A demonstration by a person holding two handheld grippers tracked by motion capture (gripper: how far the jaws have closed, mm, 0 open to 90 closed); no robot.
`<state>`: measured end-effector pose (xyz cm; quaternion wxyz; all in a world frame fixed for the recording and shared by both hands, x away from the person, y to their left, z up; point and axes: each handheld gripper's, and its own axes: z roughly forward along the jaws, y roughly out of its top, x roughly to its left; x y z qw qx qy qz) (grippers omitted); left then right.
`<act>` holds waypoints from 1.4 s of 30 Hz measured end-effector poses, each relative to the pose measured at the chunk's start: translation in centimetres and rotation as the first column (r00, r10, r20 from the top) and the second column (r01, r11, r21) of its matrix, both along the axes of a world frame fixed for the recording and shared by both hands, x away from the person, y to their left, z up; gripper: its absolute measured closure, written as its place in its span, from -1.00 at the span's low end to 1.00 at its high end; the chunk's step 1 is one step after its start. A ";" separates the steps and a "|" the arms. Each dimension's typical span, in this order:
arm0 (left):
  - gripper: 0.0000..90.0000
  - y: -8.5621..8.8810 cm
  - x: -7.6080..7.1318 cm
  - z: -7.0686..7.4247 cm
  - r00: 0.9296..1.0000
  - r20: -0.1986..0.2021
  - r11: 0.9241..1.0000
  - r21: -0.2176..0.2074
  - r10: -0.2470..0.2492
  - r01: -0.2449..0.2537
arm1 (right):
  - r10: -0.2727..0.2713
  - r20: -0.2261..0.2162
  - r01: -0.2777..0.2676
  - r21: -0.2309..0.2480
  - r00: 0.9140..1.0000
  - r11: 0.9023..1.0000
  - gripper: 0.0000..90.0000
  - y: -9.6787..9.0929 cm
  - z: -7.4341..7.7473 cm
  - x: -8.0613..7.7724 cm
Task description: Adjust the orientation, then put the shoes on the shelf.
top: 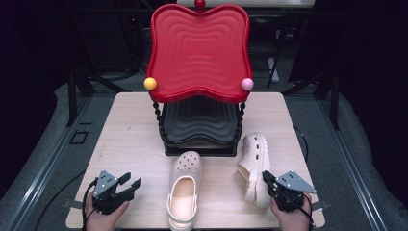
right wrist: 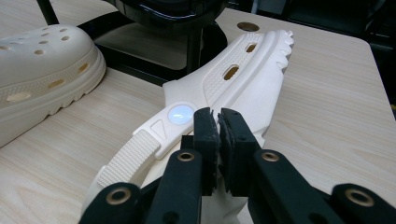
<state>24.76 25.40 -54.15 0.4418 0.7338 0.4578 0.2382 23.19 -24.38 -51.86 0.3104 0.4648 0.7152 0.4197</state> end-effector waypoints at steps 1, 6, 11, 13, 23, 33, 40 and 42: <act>0.13 0.0 0.0 0.0 1.000 0.003 1.000 0.000 -0.003 0.003 | 0.000 0.000 0.000 0.000 1.000 1.000 0.91 0.0 0.0 0.0; 0.04 -0.2 -0.1 -0.2 1.000 0.020 1.000 0.016 0.007 -0.008 | -0.031 -0.012 0.031 0.003 0.999 1.000 0.91 -0.7 0.2 -0.2; 0.05 -0.4 -0.2 -0.2 1.000 0.001 1.000 0.022 0.017 -0.017 | -0.073 -0.004 0.073 0.036 0.997 0.997 0.90 -2.0 0.3 -0.2; 0.05 -0.6 -0.3 0.0 1.000 -0.006 1.000 0.016 0.024 -0.024 | -0.085 -0.011 0.086 0.045 0.996 0.995 0.90 -2.3 0.3 -0.2; 0.05 -1.0 -0.5 0.0 1.000 -0.009 1.000 0.023 0.013 -0.012 | -0.203 -0.083 0.212 0.112 0.976 0.971 0.93 -6.1 -0.3 0.4; 0.05 -1.2 -0.6 0.1 1.000 0.005 1.000 0.026 0.008 -0.009 | -0.289 -0.222 0.328 0.167 0.931 0.930 0.99 -8.7 -1.9 1.2; 0.05 -1.2 -0.6 0.0 1.000 0.009 1.000 0.025 0.004 -0.005 | -0.276 -0.292 0.326 0.139 0.916 0.935 0.98 -8.9 -2.9 1.9; 0.04 -1.2 -0.6 0.0 1.000 0.010 1.000 0.026 0.002 -0.002 | -0.283 -0.301 0.335 0.135 0.911 0.933 0.94 -8.8 -3.1 2.0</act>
